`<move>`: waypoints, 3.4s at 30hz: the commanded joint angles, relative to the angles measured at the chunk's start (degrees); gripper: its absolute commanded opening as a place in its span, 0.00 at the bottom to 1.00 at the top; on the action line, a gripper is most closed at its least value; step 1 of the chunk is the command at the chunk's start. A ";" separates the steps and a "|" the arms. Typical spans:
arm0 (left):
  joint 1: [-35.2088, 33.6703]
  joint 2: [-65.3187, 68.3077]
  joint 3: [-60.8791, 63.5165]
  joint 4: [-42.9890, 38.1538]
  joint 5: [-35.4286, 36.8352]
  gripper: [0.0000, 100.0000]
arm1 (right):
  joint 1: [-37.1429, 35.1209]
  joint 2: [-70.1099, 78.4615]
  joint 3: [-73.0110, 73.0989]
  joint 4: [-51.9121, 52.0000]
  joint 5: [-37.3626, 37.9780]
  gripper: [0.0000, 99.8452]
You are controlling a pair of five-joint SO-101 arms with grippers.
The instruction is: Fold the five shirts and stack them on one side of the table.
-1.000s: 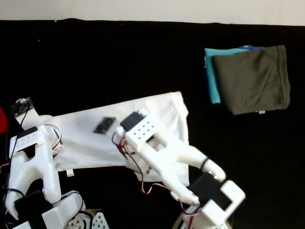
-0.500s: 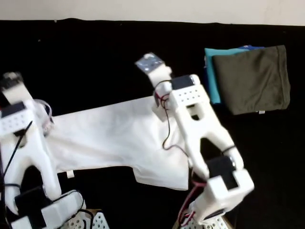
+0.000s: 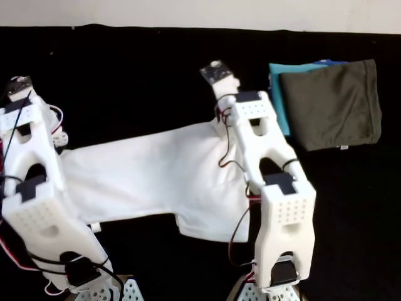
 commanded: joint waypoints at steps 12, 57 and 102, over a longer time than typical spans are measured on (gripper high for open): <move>-2.59 10.95 -24.92 13.19 5.10 0.01 | 2.24 -0.75 -14.73 9.27 0.70 0.05; -6.11 -56.57 72.48 -26.46 -4.04 0.01 | -20.97 -48.92 24.92 31.78 0.97 0.04; -3.03 -57.01 75.65 -22.07 7.30 0.01 | -24.13 -52.88 74.51 -3.38 6.86 0.18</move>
